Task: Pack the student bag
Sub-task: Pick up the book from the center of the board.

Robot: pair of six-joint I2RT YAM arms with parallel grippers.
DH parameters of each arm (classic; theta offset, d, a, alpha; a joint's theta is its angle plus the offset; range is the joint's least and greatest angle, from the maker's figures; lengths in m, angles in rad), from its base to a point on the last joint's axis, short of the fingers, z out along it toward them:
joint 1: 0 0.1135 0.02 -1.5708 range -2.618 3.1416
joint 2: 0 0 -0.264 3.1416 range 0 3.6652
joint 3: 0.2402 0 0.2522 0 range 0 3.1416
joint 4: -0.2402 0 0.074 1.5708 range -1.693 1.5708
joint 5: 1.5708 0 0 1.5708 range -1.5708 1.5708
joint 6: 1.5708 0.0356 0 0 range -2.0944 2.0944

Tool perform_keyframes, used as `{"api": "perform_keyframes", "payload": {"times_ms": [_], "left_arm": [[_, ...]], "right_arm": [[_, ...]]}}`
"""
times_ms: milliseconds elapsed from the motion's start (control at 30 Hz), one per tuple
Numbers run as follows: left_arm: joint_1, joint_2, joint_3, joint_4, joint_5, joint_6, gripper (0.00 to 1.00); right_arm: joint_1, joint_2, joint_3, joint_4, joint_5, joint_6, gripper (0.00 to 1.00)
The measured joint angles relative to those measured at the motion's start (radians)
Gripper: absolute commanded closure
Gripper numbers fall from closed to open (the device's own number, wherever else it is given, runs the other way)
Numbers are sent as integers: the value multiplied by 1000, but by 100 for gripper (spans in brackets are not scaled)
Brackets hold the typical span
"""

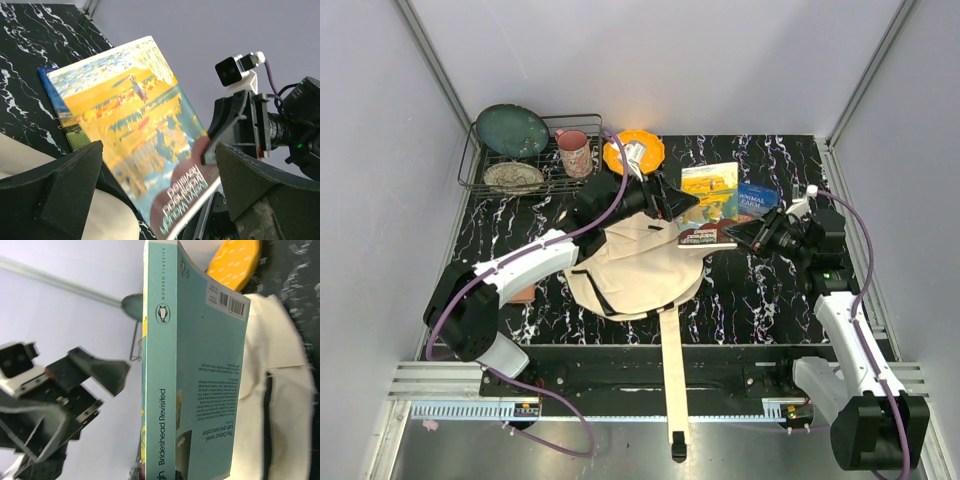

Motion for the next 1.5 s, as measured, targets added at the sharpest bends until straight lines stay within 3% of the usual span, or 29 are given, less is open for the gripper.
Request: {"api": "perform_keyframes", "payload": {"times_ms": [200,500,733,967,1500], "left_arm": [[3,-16,-52,35,-33,-24,1],[21,-58,-221,169,-63,-99,1],[26,-43,-230,343,-20,-164,1],[43,74,-229,584,69,-295,1],[60,90,-229,727,158,-342,1]], "right_arm": [[104,2,0,137,-69,67,100],[130,52,-30,398,-142,206,100],[146,75,-60,536,-182,283,100],[146,100,-96,717,-204,389,100],[146,171,-119,1022,-264,584,100]]}}
